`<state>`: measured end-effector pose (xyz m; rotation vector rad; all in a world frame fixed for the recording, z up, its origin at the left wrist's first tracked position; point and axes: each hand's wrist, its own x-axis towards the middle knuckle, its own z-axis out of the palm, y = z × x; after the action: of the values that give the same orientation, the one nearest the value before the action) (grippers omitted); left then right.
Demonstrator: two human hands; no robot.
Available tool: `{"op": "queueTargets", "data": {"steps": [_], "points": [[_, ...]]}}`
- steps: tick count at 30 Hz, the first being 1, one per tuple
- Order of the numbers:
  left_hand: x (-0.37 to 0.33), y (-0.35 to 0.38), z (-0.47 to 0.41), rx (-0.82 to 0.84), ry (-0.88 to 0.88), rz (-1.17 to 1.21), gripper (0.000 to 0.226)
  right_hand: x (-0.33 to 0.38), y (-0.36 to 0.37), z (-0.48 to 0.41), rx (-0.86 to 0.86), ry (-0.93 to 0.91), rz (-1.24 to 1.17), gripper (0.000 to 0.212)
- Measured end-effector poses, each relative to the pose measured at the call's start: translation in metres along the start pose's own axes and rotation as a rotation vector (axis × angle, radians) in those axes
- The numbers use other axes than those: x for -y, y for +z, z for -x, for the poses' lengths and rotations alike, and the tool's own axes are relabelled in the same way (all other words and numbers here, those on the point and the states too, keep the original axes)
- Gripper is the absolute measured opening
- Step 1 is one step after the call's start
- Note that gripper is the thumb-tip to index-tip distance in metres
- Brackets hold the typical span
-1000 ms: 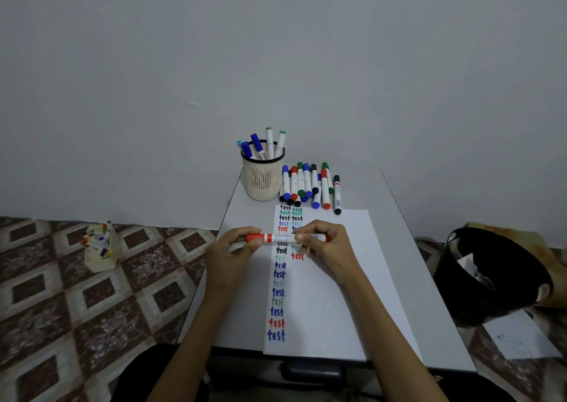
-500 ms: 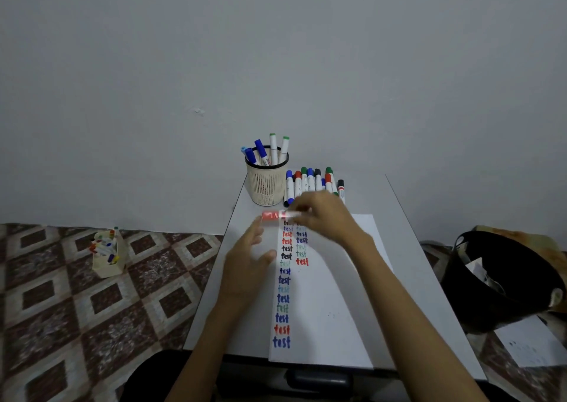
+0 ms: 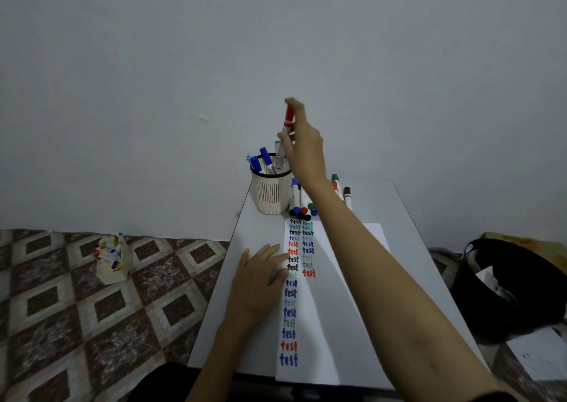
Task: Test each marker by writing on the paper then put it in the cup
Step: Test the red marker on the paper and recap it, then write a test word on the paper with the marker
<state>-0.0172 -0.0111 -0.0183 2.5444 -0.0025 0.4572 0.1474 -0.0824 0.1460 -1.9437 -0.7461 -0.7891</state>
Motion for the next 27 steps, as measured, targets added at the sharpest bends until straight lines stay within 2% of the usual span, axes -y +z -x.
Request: {"op": "queueTargets", "data": {"steps": [4, 7, 11, 13, 16, 18, 20, 22, 24, 27], "points": [[-0.001, -0.002, 0.0, -0.001, 0.004, 0.014, 0.046, -0.02, 0.02, 0.019, 0.178, 0.013, 0.339, 0.042], [-0.001, -0.002, 0.0, 0.008, 0.006, 0.015, 0.045, -0.029, 0.021, 0.03, 0.218, 0.022, 0.353, 0.033], [-0.002, -0.003, 0.0, -0.005, 0.007, 0.008, 0.037, -0.04, 0.006, 0.034, 0.153, -0.012, 0.35, 0.039], [-0.002, -0.002, 0.0, -0.005, 0.01, 0.007, 0.037, -0.051, -0.005, 0.039, 0.069, 0.095, 0.285, 0.042], [0.0, -0.001, -0.001, -0.007, 0.015, 0.011, 0.038, -0.077, -0.026, 0.054, 0.02, 0.429, 0.301, 0.034], [0.0, -0.001, -0.001, -0.011, 0.017, 0.007, 0.038, -0.095, -0.041, 0.067, 0.119, 0.657, 0.396, 0.023], [0.0, -0.001, -0.001, -0.01, 0.025, 0.003, 0.041, -0.106, -0.052, 0.08, 0.285, 0.784, 0.469, 0.013], [0.001, 0.0, -0.001, -0.012, 0.027, 0.016, 0.044, -0.111, -0.055, 0.09, 0.39, 0.788, 0.514, 0.015], [0.002, 0.0, -0.001, -0.015, 0.026, 0.02, 0.047, -0.114, -0.053, 0.095, 0.414, 0.735, 0.54, 0.018], [0.001, -0.001, -0.001, -0.009, 0.029, -0.004, 0.049, -0.117, -0.052, 0.1, 0.311, 0.697, 0.525, 0.013]]}}
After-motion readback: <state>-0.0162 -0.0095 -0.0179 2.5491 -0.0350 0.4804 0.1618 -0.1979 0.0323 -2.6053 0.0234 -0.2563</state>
